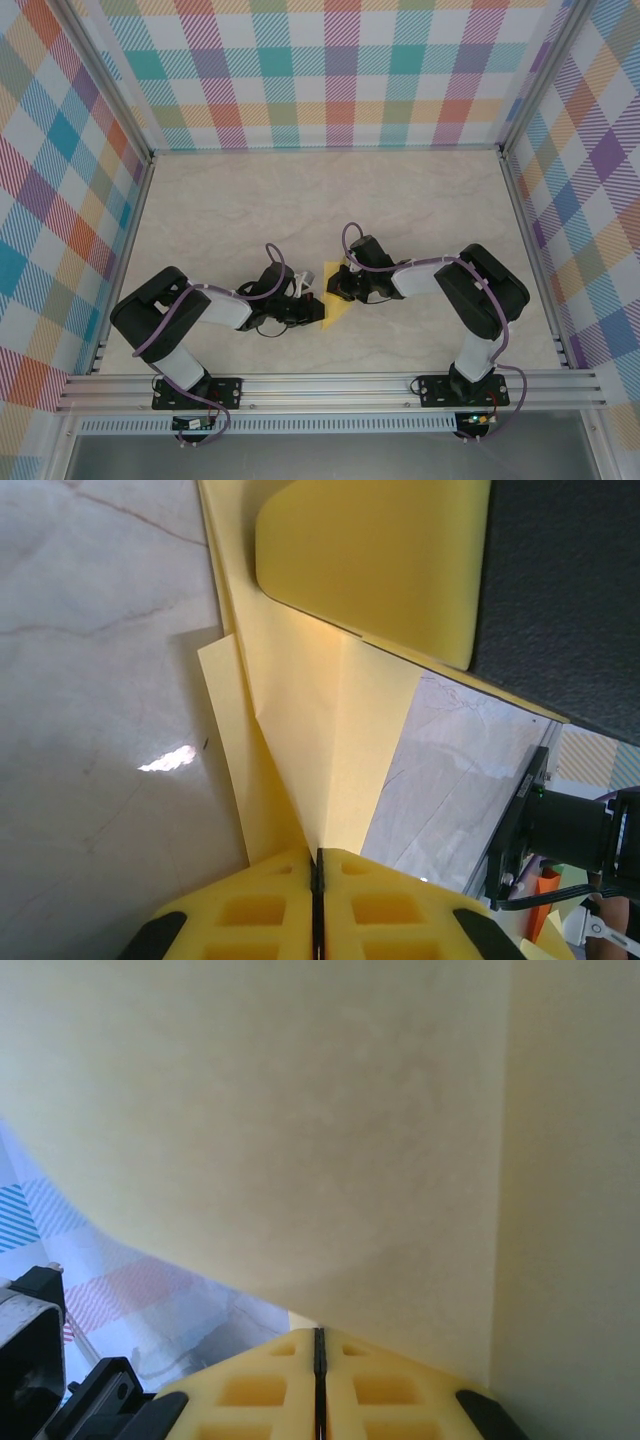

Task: Fold a paper plane with a square sheet of paper (pick it up from the middle)
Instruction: Fourth fold the wing at the center of the table.

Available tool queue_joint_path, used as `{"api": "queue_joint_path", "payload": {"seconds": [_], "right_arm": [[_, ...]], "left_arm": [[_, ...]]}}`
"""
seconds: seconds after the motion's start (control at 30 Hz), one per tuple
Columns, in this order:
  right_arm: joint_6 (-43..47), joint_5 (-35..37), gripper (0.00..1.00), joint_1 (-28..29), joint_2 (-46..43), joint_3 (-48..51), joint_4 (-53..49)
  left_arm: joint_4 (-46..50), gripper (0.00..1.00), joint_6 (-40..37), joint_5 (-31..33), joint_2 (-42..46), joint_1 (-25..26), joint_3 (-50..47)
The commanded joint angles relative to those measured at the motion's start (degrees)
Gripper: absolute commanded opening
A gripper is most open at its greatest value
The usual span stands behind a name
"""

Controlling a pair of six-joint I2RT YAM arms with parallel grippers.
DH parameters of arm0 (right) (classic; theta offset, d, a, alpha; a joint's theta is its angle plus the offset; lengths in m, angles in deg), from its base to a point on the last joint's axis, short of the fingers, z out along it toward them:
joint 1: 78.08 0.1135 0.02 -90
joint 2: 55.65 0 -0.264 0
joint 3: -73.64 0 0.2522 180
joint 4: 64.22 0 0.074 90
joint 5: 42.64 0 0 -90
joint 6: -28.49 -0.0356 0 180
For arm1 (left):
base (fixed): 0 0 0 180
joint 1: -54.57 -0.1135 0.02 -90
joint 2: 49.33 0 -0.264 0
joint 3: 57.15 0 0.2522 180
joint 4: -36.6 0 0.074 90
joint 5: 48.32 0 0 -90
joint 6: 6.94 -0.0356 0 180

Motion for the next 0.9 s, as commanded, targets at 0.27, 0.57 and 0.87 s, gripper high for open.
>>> {"api": "queue_joint_path", "payload": {"seconds": [0.27,0.57,0.87], "right_arm": [[1.3,4.2,0.09,-0.1,2.3,1.8,-8.9],[1.3,4.1,0.09,0.0,2.3,1.9,-9.1],[1.3,4.4,0.1,0.0,2.5,1.9,-9.4]], "left_arm": [[6.9,0.09,-2.8,-6.2,0.7,0.1,0.4],[8.9,0.12,-3.4,-6.4,2.0,0.1,0.7],[13.9,0.03,-5.0,-5.7,-0.2,0.1,1.8]]}}
